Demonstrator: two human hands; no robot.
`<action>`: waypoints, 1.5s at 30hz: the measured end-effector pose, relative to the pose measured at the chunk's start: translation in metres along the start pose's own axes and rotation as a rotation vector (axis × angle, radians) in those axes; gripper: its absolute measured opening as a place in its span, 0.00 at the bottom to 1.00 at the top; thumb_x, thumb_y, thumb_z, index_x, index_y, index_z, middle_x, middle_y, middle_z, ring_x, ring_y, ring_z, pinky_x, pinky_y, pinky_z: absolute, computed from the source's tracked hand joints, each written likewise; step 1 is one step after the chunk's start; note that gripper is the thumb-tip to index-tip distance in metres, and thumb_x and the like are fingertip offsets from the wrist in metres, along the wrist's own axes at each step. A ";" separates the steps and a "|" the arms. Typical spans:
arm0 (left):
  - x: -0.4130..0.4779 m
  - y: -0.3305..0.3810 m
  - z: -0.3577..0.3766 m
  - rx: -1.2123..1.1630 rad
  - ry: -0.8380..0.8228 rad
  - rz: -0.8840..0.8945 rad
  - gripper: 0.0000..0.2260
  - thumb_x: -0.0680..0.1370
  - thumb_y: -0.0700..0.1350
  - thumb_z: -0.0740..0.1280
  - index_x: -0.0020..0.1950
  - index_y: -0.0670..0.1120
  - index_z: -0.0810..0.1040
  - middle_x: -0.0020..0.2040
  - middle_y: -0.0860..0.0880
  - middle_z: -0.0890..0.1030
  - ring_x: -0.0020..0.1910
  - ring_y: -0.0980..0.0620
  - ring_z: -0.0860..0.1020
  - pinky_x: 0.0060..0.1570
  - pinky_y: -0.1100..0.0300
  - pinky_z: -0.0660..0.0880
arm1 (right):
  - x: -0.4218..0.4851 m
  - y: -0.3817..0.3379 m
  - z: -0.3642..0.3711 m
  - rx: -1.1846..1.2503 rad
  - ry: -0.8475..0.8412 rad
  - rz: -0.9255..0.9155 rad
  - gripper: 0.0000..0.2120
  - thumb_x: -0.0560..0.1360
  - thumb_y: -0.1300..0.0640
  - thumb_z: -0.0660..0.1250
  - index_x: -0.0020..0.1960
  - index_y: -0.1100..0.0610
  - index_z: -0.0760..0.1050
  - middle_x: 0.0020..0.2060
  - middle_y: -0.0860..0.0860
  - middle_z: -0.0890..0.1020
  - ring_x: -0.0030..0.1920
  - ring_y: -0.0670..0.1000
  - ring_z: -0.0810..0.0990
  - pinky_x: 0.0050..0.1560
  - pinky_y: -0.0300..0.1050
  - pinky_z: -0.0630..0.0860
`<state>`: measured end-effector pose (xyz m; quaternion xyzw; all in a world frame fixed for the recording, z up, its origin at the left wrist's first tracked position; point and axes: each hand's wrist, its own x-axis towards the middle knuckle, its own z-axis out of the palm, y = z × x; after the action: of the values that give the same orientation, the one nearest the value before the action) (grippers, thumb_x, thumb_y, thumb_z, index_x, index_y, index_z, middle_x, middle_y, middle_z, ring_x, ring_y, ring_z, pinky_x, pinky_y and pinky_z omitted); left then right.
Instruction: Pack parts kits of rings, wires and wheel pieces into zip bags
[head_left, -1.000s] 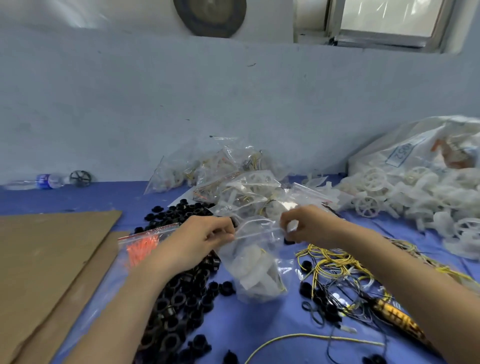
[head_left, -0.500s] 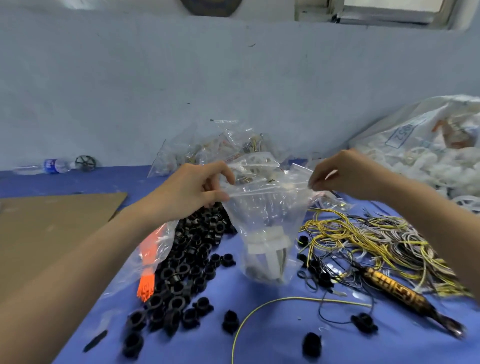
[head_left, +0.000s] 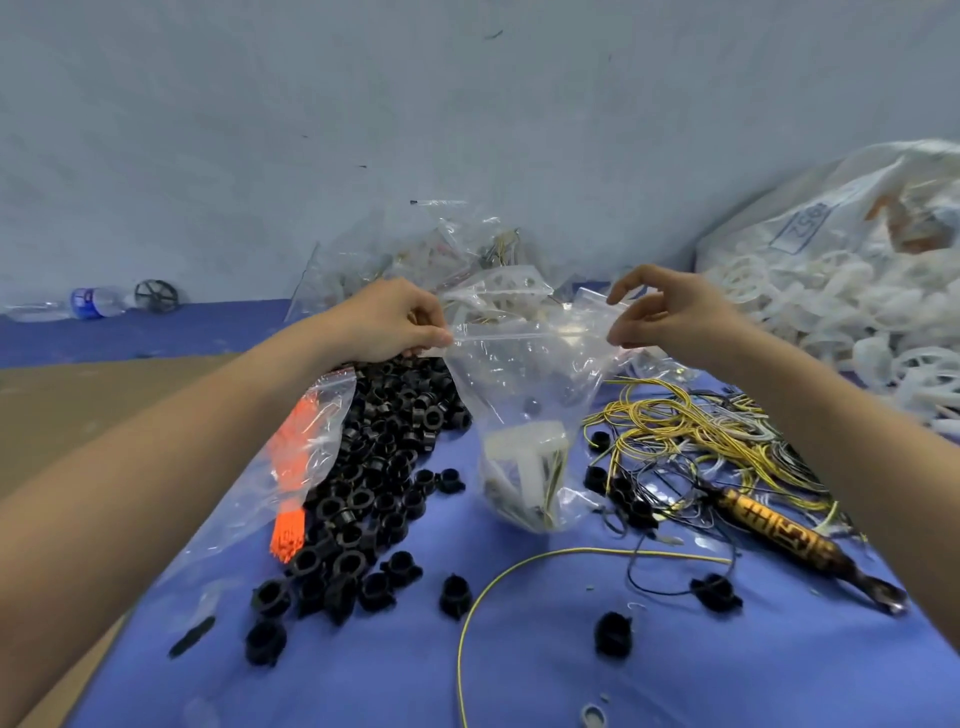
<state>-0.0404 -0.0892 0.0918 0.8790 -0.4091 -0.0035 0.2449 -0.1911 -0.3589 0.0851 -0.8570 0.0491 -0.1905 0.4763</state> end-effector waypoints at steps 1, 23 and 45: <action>0.005 -0.001 0.000 0.011 -0.005 -0.005 0.06 0.76 0.47 0.71 0.40 0.49 0.80 0.33 0.51 0.79 0.25 0.66 0.73 0.29 0.76 0.66 | 0.001 0.001 0.001 -0.006 0.011 0.001 0.13 0.71 0.71 0.70 0.47 0.55 0.75 0.30 0.49 0.84 0.32 0.44 0.82 0.35 0.32 0.76; 0.034 0.003 0.024 -0.254 -0.020 0.027 0.09 0.75 0.40 0.72 0.52 0.49 0.77 0.33 0.52 0.80 0.38 0.54 0.79 0.51 0.51 0.75 | 0.005 0.022 0.015 0.069 0.112 0.110 0.11 0.72 0.71 0.68 0.52 0.62 0.75 0.37 0.59 0.80 0.39 0.57 0.78 0.53 0.58 0.77; -0.012 0.007 0.036 -0.518 0.038 0.135 0.05 0.76 0.43 0.71 0.41 0.48 0.83 0.36 0.48 0.84 0.33 0.56 0.79 0.37 0.66 0.75 | 0.001 -0.038 0.069 -0.365 -0.168 -0.235 0.03 0.71 0.60 0.73 0.45 0.56 0.82 0.39 0.52 0.84 0.38 0.45 0.79 0.46 0.39 0.75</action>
<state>-0.0611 -0.1002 0.0606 0.7575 -0.4476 -0.0752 0.4692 -0.1682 -0.2833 0.0846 -0.9417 -0.0571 -0.1603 0.2903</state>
